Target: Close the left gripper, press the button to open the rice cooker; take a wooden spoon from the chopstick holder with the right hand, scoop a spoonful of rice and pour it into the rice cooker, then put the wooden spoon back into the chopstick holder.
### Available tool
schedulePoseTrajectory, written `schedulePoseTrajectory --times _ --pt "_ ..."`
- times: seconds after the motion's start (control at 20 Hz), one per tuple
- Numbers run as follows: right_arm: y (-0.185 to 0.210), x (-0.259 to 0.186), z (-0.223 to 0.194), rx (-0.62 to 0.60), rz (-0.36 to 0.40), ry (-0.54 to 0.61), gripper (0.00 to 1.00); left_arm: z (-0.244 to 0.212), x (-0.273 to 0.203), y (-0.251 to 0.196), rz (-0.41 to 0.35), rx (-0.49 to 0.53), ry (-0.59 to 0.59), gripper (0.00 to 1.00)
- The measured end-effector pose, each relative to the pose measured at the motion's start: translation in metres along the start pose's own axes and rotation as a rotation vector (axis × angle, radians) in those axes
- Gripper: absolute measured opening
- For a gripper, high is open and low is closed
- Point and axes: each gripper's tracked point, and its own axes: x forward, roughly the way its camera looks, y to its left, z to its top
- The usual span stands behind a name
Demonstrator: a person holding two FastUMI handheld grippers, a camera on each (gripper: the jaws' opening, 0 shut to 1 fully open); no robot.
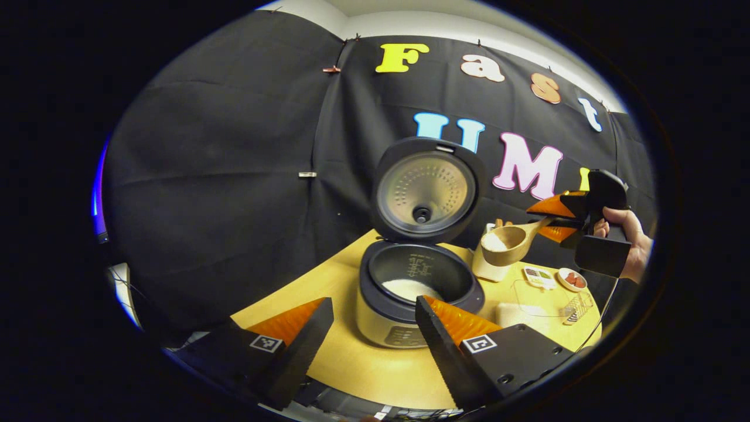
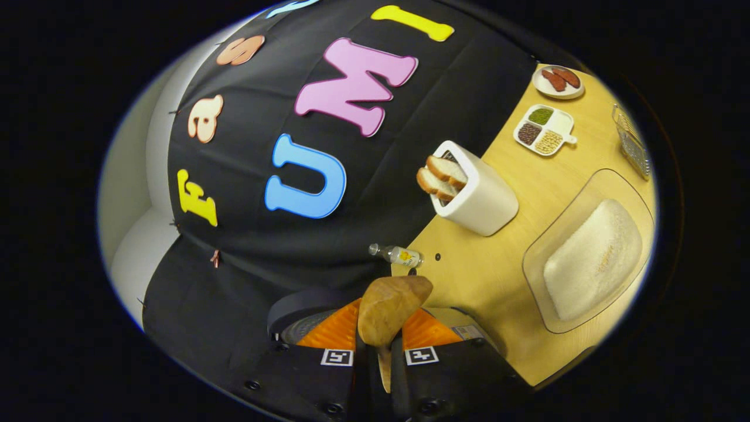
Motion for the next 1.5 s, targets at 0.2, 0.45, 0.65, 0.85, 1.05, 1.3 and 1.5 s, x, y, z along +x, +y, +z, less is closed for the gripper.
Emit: schedulePoseTrajectory --times 0.2,0.45,0.65,0.85,1.05,1.3,1.5 --pt "0.022 0.033 -0.039 -0.166 0.028 0.049 0.18 -0.005 0.006 0.025 0.041 -0.030 0.019 0.96" --pt "0.037 0.062 -0.074 -0.541 0.061 0.052 0.17 -0.001 0.012 0.056 0.093 -0.048 0.014 0.96" --pt "0.043 0.076 -0.095 -0.760 0.110 0.054 0.17 0.000 0.011 0.062 0.120 -0.051 0.015 0.96" --pt "0.050 0.080 -0.117 -0.955 0.177 0.085 0.17 -0.002 0.008 0.056 0.118 -0.051 0.020 0.96" --pt "0.056 0.075 -0.141 -1.157 0.257 0.115 0.17 -0.001 0.006 0.052 0.117 -0.045 0.021 0.96" --pt "0.047 0.076 -0.175 -1.293 0.330 0.168 0.13 0.000 -0.001 0.053 0.125 -0.041 0.015 0.95" --pt "0.037 0.070 -0.182 -1.326 0.328 0.197 0.17 0.000 -0.007 0.055 0.133 -0.033 0.011 0.96"
